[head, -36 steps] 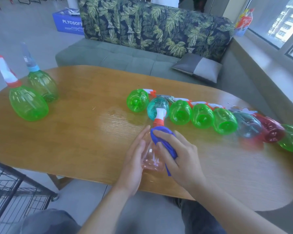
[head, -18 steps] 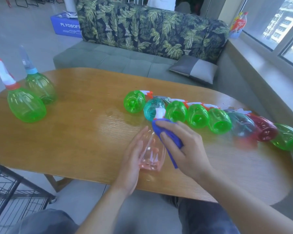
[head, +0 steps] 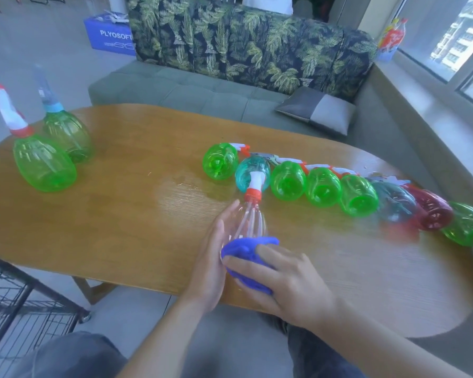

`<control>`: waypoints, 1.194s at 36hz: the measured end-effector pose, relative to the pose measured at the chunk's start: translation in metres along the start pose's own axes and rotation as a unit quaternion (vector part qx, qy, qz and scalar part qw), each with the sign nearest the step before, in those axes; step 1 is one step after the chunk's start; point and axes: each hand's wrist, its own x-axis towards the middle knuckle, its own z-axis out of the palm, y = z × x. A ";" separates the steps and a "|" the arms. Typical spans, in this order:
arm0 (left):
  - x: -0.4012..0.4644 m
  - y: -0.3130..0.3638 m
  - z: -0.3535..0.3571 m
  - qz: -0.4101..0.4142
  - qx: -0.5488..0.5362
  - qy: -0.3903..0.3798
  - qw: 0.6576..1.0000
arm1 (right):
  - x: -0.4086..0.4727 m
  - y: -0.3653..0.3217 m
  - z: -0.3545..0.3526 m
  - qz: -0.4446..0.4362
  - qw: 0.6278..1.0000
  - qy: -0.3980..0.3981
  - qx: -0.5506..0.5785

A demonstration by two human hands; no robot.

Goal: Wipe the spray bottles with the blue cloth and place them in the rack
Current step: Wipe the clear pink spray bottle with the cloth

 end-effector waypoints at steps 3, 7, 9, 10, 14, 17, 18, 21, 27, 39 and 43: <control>-0.002 0.003 0.002 0.007 0.007 -0.006 1.000 | -0.006 -0.003 -0.002 -0.036 0.999 -0.017 -0.017; -0.006 0.005 0.002 0.020 0.029 -0.015 0.999 | -0.011 -0.003 -0.007 -0.013 0.999 -0.010 0.032; -0.006 0.004 0.002 0.018 0.029 -0.014 0.999 | -0.014 -0.002 -0.011 0.055 0.994 0.014 0.097; -0.006 0.004 0.003 0.018 0.026 -0.017 0.999 | -0.014 -0.001 -0.013 0.099 0.986 0.040 0.125; -0.003 0.001 0.001 0.031 0.020 -0.024 0.999 | -0.005 -0.002 -0.015 0.291 0.927 0.140 0.193; -0.002 -0.003 -0.003 0.039 0.022 -0.018 0.999 | 0.001 -0.005 -0.013 0.377 0.873 0.165 0.261; -0.002 -0.004 -0.003 0.040 0.021 -0.017 0.999 | 0.001 -0.005 -0.012 0.395 0.861 0.169 0.271; -0.003 -0.005 -0.002 0.042 0.016 -0.009 0.999 | 0.000 -0.005 -0.010 0.428 0.841 0.178 0.280; 0.000 -0.005 0.000 0.040 0.025 -0.008 0.999 | 0.003 -0.004 -0.010 0.467 0.800 0.208 0.316; 0.001 -0.008 -0.001 0.058 0.034 -0.009 0.998 | 0.023 0.008 -0.019 0.411 0.859 0.169 0.253; 0.003 -0.009 0.001 0.069 0.059 -0.004 0.996 | 0.043 0.021 -0.022 0.377 0.891 0.152 0.203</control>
